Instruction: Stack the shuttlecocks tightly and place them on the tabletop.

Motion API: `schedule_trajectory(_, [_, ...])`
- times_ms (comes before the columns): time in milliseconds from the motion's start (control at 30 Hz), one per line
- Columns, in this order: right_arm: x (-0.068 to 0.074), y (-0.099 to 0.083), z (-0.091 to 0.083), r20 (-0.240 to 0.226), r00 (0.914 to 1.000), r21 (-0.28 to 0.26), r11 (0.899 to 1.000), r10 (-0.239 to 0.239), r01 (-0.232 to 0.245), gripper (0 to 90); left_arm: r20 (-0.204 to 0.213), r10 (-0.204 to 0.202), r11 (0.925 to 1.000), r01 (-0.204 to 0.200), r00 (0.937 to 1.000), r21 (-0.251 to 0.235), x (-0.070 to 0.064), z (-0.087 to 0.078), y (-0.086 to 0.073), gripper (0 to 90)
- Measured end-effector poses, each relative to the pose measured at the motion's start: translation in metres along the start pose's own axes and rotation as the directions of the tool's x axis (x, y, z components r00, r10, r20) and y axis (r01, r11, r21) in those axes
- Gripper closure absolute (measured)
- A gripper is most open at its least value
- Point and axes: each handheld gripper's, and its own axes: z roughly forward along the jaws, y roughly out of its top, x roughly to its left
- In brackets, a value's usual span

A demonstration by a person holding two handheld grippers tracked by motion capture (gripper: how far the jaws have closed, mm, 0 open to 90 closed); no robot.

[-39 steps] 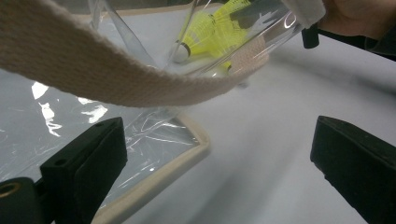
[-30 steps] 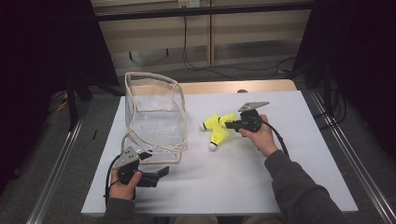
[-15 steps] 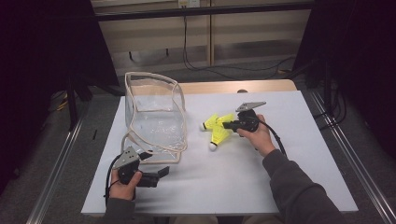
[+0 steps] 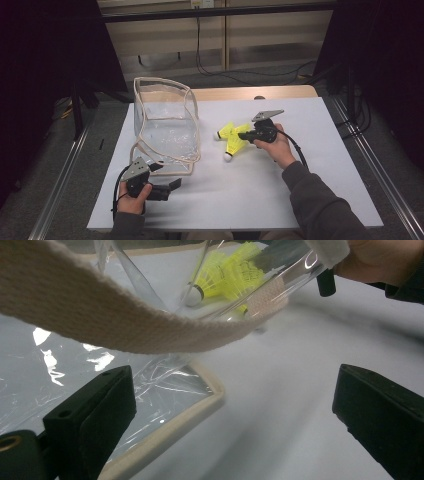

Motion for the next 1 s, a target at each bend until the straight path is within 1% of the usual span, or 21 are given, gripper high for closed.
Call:
schedule_trajectory(133, [0.002, 0.0, 0.002, -0.006, 1.0, 0.003, 1.0, -0.006, 0.006, 88.4, -0.004, -0.002, 1.0, 0.002, 1.0, -0.001, 0.0, -0.001, 0.0, 3.8])
schedule_trajectory(267, [0.001, 0.0, 0.005, -0.007, 1.0, -0.001, 1.0, 0.002, -0.002, 87.3, -0.004, -0.001, 1.0, 0.001, 1.0, -0.001, 0.0, 0.0, 0.0, 3.8])
schedule_trajectory(367, [-0.001, -0.002, 0.007, 0.005, 0.9998, -0.003, 1.0, 0.017, -0.017, 80.9, -0.004, -0.001, 1.0, 0.001, 1.0, 0.0, 0.0, 0.0, 0.0, 3.8])
schedule_trajectory(400, [-0.001, -0.002, 0.007, 0.01, 0.9998, -0.003, 1.0, 0.019, -0.019, 81.1, -0.004, -0.001, 1.0, 0.001, 1.0, -0.003, 0.0, 0.0, 0.0, 3.8])
schedule_trajectory(533, [-0.002, -0.002, 0.004, 0.014, 0.9996, -0.009, 1.0, 0.024, -0.024, 78.9, 0.0, 0.001, 1.0, -0.001, 1.0, 0.001, 0.0, 0.0, 0.0, 3.8])
schedule_trajectory(700, [-0.005, -0.002, -0.002, 0.02, 0.9986, -0.02, 0.999, 0.049, -0.049, 75.6, -0.002, 0.001, 1.0, -0.001, 1.0, 0.001, 0.0, 0.0, 0.0, 3.9])
schedule_trajectory(800, [-0.006, -0.002, -0.006, 0.016, 0.998, -0.023, 0.998, 0.061, -0.061, 77.5, -0.004, 0.001, 1.0, -0.001, 1.0, 0.002, 0.0, 0.0, 0.0, 3.8])
schedule_trajectory(900, [-0.007, -0.002, -0.007, 0.01, 0.9985, -0.023, 0.998, 0.054, -0.053, 87.4, -0.002, 0.001, 1.0, -0.001, 1.0, -0.001, -0.001, 0.0, 0.0, 3.8])
schedule_trajectory(933, [-0.006, -0.002, -0.008, 0.004, 0.9988, -0.028, 0.998, 0.048, -0.048, 88.8, -0.003, 0.0, 1.0, 0.0, 1.0, -0.002, 0.0, 0.0, 0.0, 3.8])
schedule_trajectory(1000, [-0.006, 0.0, -0.008, -0.009, 0.9986, -0.042, 0.998, 0.051, -0.052, 89.8, -0.006, 0.0, 1.0, 0.0, 1.0, 0.001, 0.0, 0.0, 0.0, 3.8])
